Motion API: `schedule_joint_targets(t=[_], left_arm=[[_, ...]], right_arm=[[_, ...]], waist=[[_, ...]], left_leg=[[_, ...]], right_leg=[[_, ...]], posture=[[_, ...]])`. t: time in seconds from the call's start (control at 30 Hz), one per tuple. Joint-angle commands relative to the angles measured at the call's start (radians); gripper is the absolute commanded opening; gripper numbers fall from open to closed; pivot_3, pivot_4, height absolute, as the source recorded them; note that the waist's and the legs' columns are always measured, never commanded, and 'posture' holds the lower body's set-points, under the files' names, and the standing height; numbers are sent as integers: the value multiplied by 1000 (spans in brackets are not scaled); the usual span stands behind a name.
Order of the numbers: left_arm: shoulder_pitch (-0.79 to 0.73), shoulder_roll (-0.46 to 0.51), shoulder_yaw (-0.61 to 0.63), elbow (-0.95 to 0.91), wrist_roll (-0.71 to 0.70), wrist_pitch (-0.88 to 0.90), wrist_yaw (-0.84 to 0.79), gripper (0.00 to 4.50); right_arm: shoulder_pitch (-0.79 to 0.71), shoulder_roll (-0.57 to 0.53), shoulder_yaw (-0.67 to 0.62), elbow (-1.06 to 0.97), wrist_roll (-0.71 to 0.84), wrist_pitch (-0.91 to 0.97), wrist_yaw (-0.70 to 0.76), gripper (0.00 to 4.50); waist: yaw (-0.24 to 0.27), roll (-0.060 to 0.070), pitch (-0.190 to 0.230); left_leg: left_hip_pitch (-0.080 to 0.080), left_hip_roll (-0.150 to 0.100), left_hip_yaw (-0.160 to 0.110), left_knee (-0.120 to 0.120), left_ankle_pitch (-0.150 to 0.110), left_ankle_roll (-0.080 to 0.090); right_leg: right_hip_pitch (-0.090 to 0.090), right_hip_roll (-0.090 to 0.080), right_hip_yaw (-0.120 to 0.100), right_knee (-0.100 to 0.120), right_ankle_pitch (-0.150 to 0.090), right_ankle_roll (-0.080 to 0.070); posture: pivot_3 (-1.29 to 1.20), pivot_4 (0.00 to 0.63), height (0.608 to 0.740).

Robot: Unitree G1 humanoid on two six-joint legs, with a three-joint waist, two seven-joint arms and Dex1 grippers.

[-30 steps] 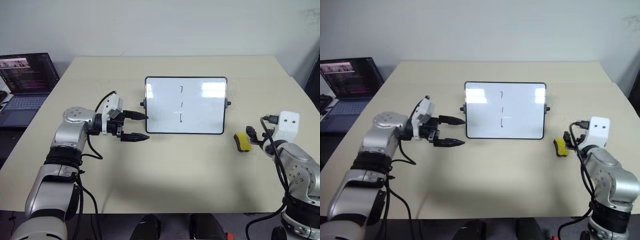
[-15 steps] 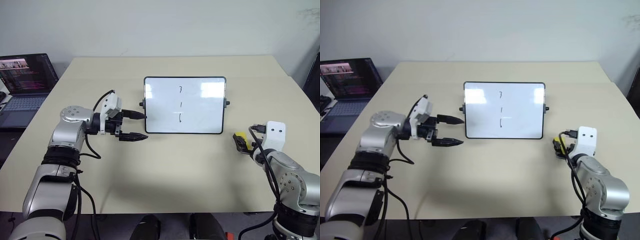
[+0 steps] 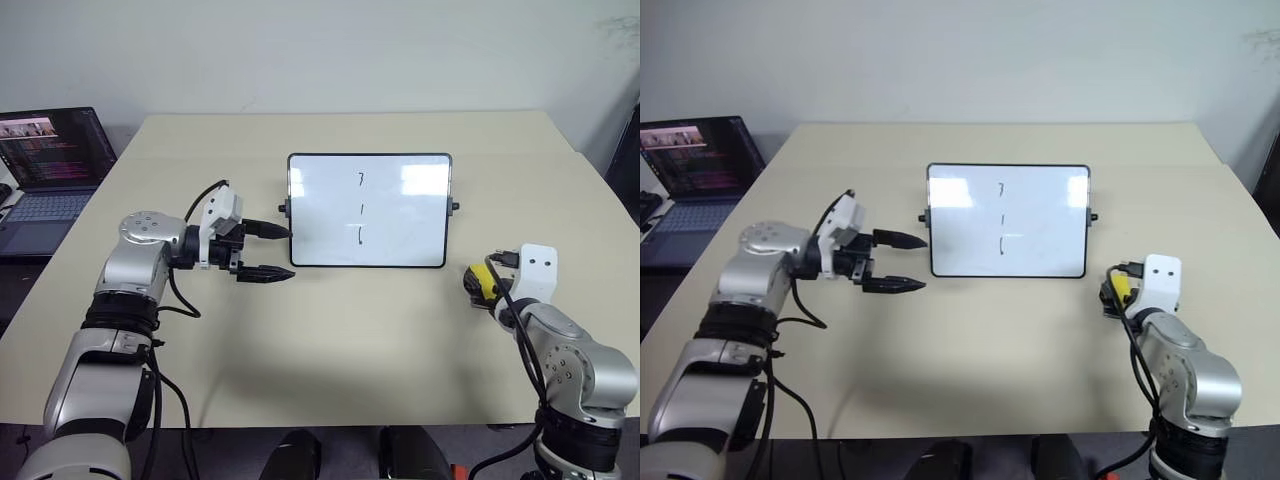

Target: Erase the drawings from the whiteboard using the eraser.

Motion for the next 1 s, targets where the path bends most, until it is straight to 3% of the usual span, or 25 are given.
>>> schedule_joint_targets(t=[0.03, 1.0], left_arm=[[-4, 21, 26, -34, -6, -6, -36, 4500], [-9, 26, 27, -34, -4, -11, -39, 4500]], right_arm=[[-21, -1, 3, -8, -7, -34, 9, 4443], [-31, 7, 30, 64, -33, -110, 43, 4443]], waist=[[0, 0, 0], [-1, 0, 0]], left_leg=[[0, 0, 0, 0, 0, 0], [0, 0, 0, 0, 0, 0]], right_leg=[[0, 0, 0, 0, 0, 0], [0, 0, 0, 1, 0, 0]], posture=[[0, 150, 740], [0, 150, 740]])
